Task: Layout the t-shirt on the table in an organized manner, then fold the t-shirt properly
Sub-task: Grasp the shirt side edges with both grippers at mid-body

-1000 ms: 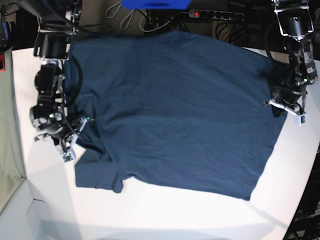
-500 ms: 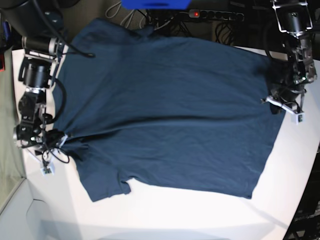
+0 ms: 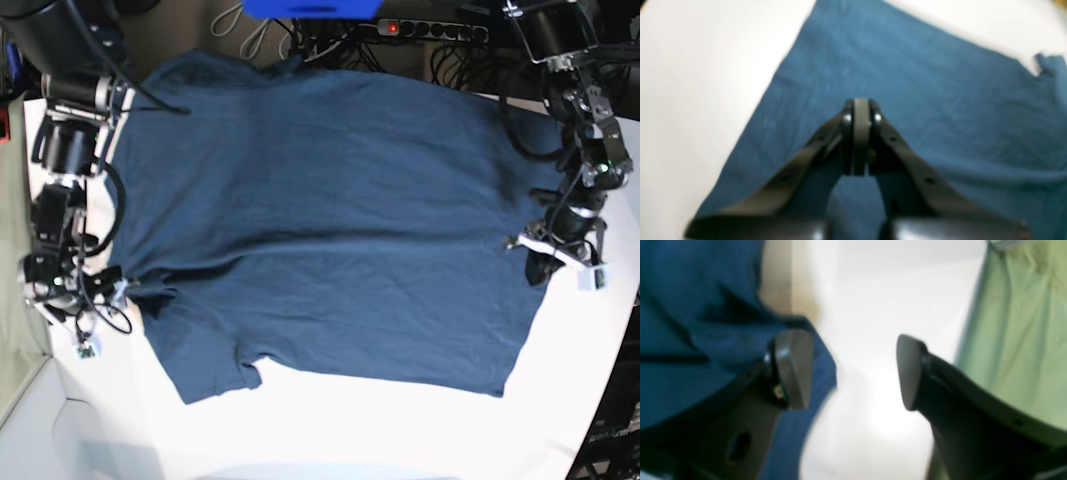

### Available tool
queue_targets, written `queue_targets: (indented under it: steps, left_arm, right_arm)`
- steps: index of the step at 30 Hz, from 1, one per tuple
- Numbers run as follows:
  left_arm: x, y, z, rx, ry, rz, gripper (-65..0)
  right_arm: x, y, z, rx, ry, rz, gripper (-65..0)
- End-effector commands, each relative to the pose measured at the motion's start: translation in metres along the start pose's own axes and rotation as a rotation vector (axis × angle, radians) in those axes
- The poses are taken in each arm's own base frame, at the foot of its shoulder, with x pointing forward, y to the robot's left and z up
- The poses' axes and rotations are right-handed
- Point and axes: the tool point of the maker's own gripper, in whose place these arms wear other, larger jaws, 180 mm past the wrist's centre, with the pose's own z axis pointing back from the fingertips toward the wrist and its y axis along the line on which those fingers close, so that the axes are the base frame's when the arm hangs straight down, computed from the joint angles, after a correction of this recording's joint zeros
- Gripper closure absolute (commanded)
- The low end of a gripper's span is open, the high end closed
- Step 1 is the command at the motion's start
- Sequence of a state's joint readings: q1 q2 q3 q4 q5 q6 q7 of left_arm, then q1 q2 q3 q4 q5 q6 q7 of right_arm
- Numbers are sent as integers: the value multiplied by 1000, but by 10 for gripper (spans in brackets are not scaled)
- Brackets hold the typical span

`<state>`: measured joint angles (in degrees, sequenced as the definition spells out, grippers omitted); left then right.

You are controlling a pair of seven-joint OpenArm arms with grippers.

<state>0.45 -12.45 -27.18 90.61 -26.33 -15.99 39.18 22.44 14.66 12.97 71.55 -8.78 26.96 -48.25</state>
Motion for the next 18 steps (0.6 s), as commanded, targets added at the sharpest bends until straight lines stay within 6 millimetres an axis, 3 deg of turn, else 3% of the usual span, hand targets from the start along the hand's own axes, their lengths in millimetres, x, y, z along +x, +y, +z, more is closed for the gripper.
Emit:
queue_targets:
  steps: [1,4,10,14,18]
  left_arm:
    - [32,-3,-6,-12,-82,-4,-4]
    - [25,0,-35,-19,-32,50,-4]
    - [13,-7,-104,-47,103,180,-4]
    - [17,-4,-127,-24,92,194,-4]
    - [2,9,-134,32,83,84,-4]
  right_arm:
    - [17,-8,11,-26,-57,4,-335]
    - [10,15,21,-9,-59,16,-240]
    - [-25,49,28,34,7,19,-19]
    - [-49,57,26,50,51,19,0]
    - [-56,59,25,54,66,22,0]
